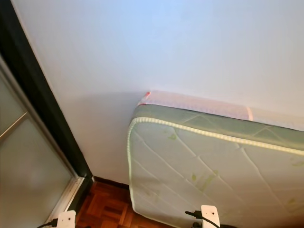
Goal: Clean up the room
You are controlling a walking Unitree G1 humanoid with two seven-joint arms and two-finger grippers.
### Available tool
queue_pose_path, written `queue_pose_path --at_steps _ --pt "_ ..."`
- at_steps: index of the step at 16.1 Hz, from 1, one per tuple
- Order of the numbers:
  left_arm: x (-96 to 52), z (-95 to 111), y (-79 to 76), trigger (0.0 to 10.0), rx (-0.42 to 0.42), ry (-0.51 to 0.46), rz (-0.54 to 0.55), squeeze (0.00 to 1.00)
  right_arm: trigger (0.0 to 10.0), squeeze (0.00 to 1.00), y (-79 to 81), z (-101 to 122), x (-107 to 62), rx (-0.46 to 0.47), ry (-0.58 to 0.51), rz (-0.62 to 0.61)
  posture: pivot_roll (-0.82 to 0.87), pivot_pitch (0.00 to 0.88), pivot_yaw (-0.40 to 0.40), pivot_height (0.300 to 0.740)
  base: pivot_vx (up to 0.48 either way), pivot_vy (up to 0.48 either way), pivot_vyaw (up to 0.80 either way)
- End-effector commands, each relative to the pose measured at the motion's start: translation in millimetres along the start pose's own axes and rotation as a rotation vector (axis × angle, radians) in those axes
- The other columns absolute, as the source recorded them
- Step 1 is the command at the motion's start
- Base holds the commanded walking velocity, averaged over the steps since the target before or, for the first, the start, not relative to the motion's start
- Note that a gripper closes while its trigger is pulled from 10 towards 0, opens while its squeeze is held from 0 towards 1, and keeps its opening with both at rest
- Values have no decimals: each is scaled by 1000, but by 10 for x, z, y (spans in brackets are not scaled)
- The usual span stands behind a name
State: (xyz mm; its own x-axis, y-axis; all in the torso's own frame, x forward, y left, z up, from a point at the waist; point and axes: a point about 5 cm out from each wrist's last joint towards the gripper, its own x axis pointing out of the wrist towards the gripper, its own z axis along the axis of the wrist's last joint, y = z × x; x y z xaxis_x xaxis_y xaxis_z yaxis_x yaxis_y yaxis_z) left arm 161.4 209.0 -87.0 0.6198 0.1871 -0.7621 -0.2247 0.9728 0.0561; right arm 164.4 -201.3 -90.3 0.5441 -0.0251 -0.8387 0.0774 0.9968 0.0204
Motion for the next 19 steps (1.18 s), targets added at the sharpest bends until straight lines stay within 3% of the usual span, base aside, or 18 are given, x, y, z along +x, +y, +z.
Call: queue_pose_path --at_steps 1,19 --pt "130 522 319 10000 30 -13 54 0 10000 0 -67 253 12 222 -122 33 -42 0 57 740 0 0 -788" --pt "139 564 302 10000 67 -16 46 0 10000 0 -81 229 12 207 -99 13 -47 0 60 740 0 0 -788"
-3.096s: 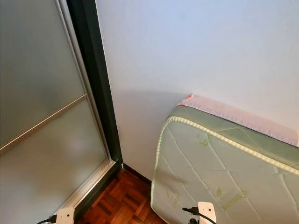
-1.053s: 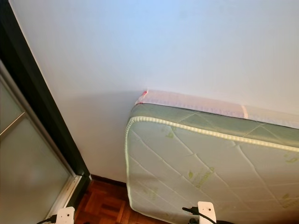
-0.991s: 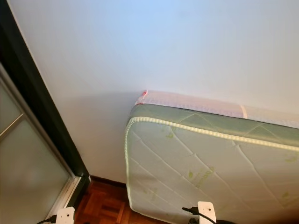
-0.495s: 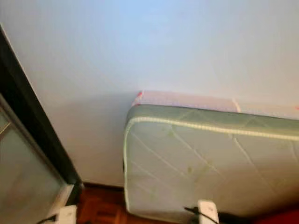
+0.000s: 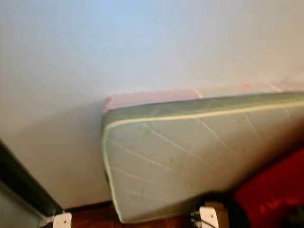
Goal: Clean up the room
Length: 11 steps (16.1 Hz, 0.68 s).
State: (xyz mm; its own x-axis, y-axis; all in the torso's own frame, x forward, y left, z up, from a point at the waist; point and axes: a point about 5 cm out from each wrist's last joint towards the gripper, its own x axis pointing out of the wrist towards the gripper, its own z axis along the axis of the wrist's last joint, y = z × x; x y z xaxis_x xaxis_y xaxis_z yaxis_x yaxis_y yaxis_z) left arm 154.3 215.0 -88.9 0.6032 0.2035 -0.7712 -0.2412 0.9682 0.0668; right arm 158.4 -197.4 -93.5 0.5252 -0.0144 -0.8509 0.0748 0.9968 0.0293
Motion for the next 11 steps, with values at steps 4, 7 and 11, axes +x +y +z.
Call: queue_pose_path --at_steps 4,7,11 --pt "149 606 217 10000 79 -32 25 0 10000 0 -126 275 8 199 -114 -6 -58 0 60 740 0 0 -788" --pt "147 590 203 10000 80 -31 23 0 10000 0 -145 266 4 192 -109 -8 -59 0 45 740 0 0 -788" --pt "143 556 190 10000 89 -23 19 0 10000 0 -155 250 -1 187 -111 -10 -75 0 43 740 0 0 -788"
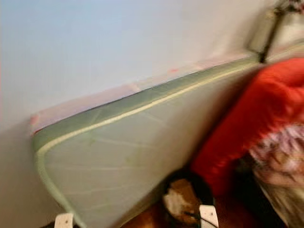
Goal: Clean up the room
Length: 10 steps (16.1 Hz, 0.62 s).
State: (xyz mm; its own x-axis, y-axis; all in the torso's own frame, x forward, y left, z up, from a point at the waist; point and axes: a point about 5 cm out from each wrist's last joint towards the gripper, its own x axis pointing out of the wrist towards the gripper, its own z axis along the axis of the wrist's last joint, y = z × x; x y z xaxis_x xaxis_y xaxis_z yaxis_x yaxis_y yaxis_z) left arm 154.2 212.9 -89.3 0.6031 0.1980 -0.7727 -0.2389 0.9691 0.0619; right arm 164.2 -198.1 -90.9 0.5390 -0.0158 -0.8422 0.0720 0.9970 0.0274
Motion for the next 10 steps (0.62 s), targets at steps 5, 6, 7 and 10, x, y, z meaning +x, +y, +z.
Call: queue_pose_path --at_steps 5,6,7,10 --pt "141 566 199 10000 117 -32 13 0 10000 0 -156 175 -12 205 -106 -12 -79 0 44 740 0 -113 -315" --pt "141 564 200 10000 118 -32 12 0 10000 0 -154 172 -12 205 -106 -12 -81 0 46 740 0 -285 0" --pt "140 564 204 10000 124 -31 11 0 10000 0 -149 165 -11 212 -102 -15 -82 0 51 740 0 -285 0" --pt "145 598 210 10000 134 -40 12 0 10000 0 -144 195 -5 221 -108 -21 -75 0 52 740 0 -310 -135"
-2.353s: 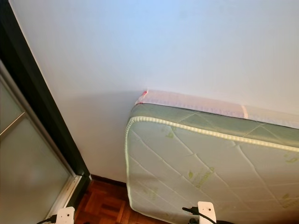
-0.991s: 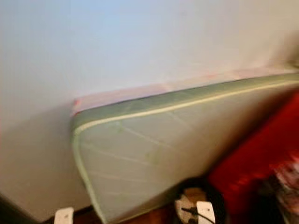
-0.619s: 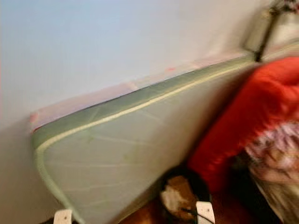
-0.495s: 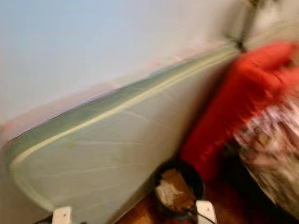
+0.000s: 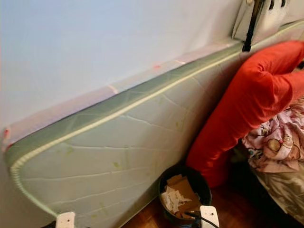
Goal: Clean up the room
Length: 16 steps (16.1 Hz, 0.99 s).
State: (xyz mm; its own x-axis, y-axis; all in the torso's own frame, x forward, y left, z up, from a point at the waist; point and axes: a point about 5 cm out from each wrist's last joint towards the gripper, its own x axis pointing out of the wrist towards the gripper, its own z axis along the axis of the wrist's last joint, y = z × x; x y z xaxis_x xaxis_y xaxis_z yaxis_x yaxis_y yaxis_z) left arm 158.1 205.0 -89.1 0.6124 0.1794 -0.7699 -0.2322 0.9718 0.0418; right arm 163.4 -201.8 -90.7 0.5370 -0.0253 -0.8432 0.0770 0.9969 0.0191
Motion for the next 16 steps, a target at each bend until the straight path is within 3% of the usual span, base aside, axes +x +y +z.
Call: queue_pose_path --at_steps 1,16 --pt "136 585 295 10000 138 -34 33 0 10000 0 -106 205 3 225 -110 -13 -72 0 50 740 0 -319 -781" --pt "145 629 282 10000 114 -41 40 0 10000 0 -118 293 7 216 -137 -7 -55 0 37 740 0 -324 -52"
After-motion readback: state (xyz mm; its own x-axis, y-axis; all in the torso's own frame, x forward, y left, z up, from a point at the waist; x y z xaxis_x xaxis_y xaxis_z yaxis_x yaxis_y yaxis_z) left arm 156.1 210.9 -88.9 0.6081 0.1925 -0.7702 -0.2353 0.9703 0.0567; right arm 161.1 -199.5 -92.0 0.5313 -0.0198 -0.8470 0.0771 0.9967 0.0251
